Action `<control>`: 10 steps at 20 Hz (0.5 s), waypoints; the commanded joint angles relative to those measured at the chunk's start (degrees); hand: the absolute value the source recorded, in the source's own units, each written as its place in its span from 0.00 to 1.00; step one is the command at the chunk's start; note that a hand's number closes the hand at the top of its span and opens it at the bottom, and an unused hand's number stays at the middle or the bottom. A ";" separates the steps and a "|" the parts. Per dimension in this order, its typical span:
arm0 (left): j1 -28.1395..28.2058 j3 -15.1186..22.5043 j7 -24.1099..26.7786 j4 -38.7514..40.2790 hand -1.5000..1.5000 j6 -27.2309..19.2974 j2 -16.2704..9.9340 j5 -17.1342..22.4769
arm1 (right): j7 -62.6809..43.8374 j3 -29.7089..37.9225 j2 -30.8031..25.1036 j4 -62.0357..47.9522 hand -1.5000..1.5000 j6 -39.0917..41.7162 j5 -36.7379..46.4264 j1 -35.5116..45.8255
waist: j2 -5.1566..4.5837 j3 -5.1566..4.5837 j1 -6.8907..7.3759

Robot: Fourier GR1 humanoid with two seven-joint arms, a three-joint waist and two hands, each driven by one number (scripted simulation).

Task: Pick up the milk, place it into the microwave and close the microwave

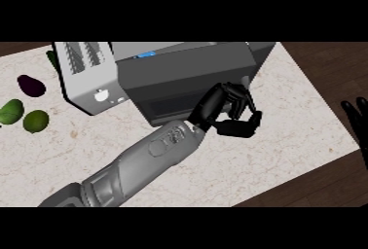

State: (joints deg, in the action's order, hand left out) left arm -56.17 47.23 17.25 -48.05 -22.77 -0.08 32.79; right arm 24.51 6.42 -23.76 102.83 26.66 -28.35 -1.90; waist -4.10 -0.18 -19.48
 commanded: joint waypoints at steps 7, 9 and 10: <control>-7.56 -2.54 0.93 5.92 1.00 -1.74 0.06 4.43 | -3.64 0.67 -3.01 1.59 0.00 1.36 -3.92 2.44 | -1.17 0.13 -3.79; -8.42 -2.35 1.08 6.87 1.00 -1.97 0.04 4.91 | -3.93 0.89 -3.31 1.54 0.00 1.37 -4.32 2.93 | -1.44 0.22 -4.54; -8.65 -2.68 1.33 7.29 1.00 -2.13 0.03 5.24 | -4.16 0.77 -3.46 1.59 0.00 1.37 -4.35 3.28 | -1.75 0.21 -4.69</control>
State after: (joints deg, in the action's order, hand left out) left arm -61.60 44.95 18.30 -43.27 -24.91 -1.15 37.19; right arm 21.28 6.93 -26.37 104.20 27.79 -31.79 0.51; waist -5.08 -0.11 -22.69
